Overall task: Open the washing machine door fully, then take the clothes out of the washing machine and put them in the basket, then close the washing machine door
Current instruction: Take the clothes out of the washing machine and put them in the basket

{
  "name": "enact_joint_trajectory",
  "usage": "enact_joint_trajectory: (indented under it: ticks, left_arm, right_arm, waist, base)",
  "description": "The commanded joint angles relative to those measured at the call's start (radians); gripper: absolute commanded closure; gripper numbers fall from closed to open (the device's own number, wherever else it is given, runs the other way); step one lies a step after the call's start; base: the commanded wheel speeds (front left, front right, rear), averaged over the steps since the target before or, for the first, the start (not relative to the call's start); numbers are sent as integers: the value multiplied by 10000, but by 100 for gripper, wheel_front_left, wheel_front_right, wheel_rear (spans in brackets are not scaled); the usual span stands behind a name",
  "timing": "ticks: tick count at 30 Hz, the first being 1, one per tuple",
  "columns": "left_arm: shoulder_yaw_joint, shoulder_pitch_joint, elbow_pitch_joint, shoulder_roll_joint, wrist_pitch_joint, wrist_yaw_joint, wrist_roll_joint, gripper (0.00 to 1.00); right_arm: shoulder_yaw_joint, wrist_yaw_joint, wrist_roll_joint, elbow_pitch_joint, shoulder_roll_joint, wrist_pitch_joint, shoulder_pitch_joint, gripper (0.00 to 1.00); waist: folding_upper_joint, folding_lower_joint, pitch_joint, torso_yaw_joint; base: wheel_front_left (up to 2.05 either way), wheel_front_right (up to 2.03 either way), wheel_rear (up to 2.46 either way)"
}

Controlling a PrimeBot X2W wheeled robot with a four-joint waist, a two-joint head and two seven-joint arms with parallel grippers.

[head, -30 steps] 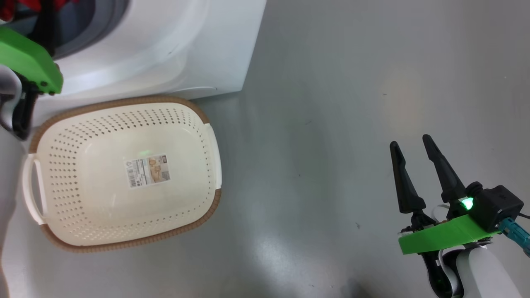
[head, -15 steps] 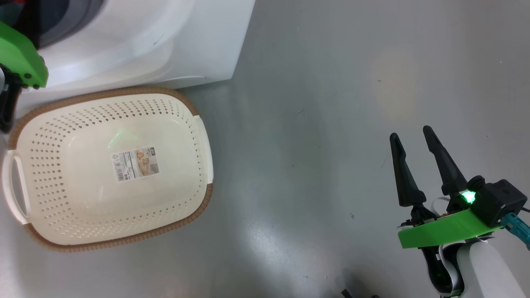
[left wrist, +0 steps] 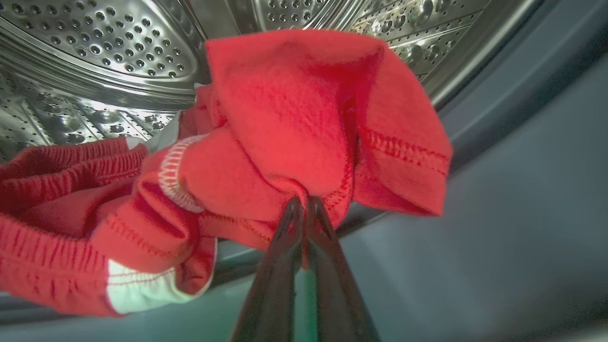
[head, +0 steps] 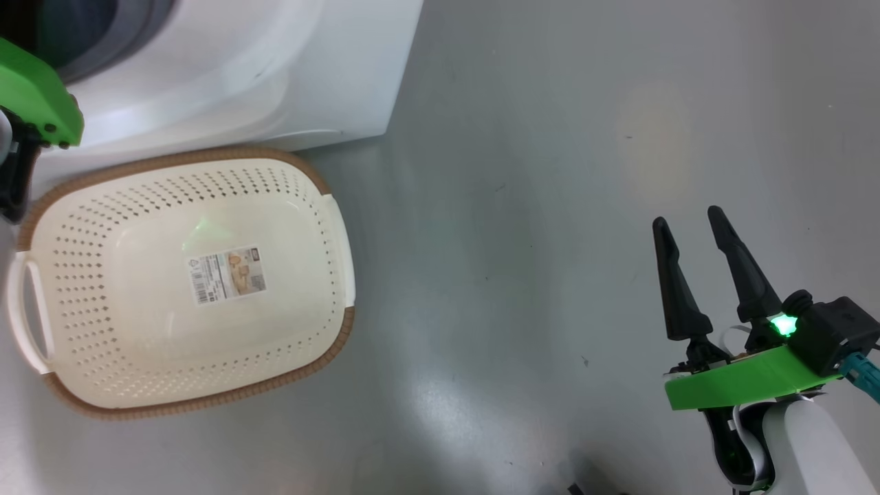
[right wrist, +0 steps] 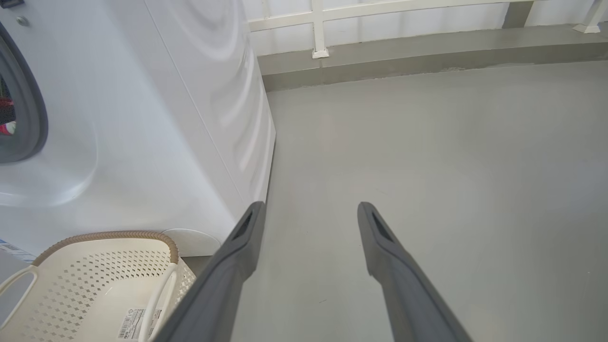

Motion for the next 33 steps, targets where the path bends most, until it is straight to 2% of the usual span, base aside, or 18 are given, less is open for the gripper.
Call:
enact_joint_trajectory:
  ticks: [1,3,7,8,16,26,33]
  left_arm:
    - [264,-262,-83,447,-151,-54,-164,100]
    - [455,-230,-173,448,-202,-48,-204,100]
    - [1479,133,-1277,585,-215,278,-56,100]
    - [1479,133,-1277,585,-215,278,-56,100]
    - [3871,2013,-3557,372,-218,525,1299,100]
    - [6871,4865,-6509,-931,-219,167,3299,100]
    - [8074,6648,-8500,-1982,-219,-24,4385,100]
  right_arm:
    - [101,62,-21,-219,-30,-63,-7,0]
    - [71,62,-55,-193,-30,-63,-10,0]
    - [-30,62,-121,-173,-30,-63,-46,0]
    - [-30,62,-121,-173,-30,-63,-46,0]
    - [-187,62,-313,-20,-30,-63,25,0]
    - [-494,62,-452,25,-30,-63,262,0]
    - [-648,62,-513,30,-30,-63,365,0]
  waist:
    - [-1,0,-113,105]
    - [-1,0,-207,189]
    - [-1,0,-395,366]
    - [-1,0,-395,366]
    - [-1,0,-1017,673]
    - [-1,0,-1744,1086]
    - [-1,0,-2026,1340]
  base:
    - [0,0,0]
    - [0,0,0]
    - [0,0,0]
    - [0,0,0]
    - [0,0,0]
    - [0,0,0]
    - [0,0,0]
